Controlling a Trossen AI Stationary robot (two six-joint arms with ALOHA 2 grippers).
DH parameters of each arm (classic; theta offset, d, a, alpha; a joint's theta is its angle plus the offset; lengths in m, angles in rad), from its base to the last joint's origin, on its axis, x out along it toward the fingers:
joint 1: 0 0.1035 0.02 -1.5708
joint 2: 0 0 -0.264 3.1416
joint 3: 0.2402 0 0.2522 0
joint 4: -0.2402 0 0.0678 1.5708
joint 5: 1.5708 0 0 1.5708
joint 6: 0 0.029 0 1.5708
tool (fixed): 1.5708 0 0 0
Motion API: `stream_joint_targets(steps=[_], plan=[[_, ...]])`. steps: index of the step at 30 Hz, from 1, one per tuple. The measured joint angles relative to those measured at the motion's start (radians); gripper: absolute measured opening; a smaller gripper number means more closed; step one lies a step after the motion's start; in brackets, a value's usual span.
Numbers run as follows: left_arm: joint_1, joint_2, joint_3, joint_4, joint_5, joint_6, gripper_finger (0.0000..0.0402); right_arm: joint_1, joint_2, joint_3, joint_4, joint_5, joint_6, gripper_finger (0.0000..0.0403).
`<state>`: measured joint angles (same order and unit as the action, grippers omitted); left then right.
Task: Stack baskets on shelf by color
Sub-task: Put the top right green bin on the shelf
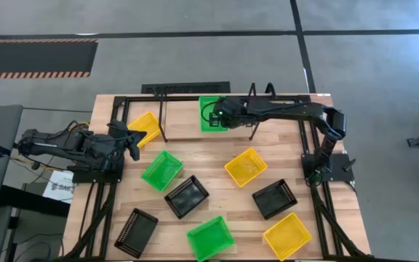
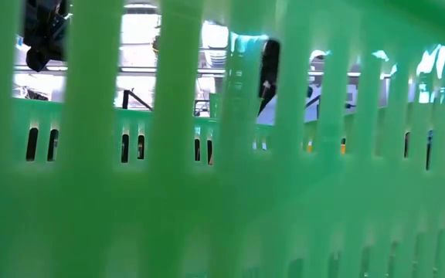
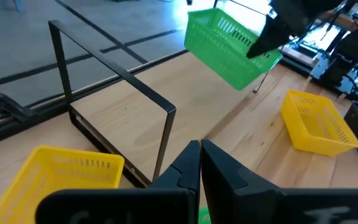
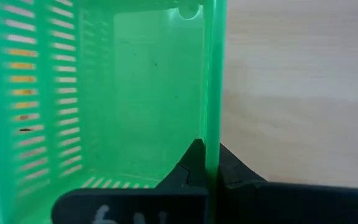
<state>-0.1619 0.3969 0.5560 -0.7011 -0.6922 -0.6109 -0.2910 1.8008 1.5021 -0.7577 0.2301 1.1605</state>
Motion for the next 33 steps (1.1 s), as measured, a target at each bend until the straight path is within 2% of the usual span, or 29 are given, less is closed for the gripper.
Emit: stream_joint_targets(steps=[14,18,33], plan=[[0.000,0.000,0.000,-0.008,0.000,0.000,0.0000,-0.103,0.039,0.014,-0.026,-0.074,-0.114,0.0003],[0.000,0.000,0.000,-0.008,0.000,-0.001,0.0000,-0.134,0.043,0.015,-0.036,-0.125,-0.140,0.0003],[0.000,0.000,0.000,-0.008,0.000,-0.002,0.0000,-0.157,0.166,0.016,-0.022,-0.205,-0.175,0.0003]])
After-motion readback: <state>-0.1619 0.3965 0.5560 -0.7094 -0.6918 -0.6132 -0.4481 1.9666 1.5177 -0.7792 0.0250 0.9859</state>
